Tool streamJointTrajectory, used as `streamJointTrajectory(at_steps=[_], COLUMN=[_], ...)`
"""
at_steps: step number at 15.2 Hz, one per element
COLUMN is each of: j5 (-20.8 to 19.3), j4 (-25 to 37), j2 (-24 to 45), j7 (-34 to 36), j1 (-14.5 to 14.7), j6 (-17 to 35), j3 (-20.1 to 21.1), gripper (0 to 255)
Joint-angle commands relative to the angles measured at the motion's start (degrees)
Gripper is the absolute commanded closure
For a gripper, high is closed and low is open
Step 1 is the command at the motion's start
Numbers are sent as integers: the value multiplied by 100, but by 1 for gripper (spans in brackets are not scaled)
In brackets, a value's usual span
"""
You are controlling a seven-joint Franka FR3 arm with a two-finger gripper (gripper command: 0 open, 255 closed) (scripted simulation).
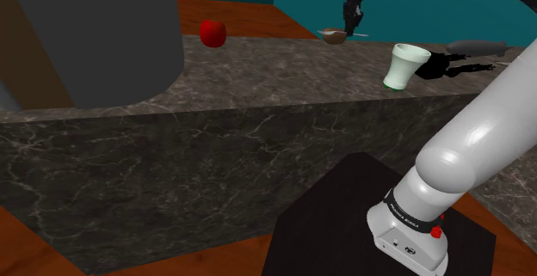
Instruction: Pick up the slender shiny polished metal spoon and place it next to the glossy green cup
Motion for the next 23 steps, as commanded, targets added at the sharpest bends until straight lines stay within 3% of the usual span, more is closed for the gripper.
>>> streamJointTrajectory(at_steps=[1, 19, 23], j5=[-14, -113, -113], j4=[-183, -1378, -1378], j2=[-18, 146, 146], j7=[40, 338, 338], j1=[-3, -46, -46], j6=[163, 1492, 1492], j3=[-4, -58, -58], gripper=[255, 255, 255])
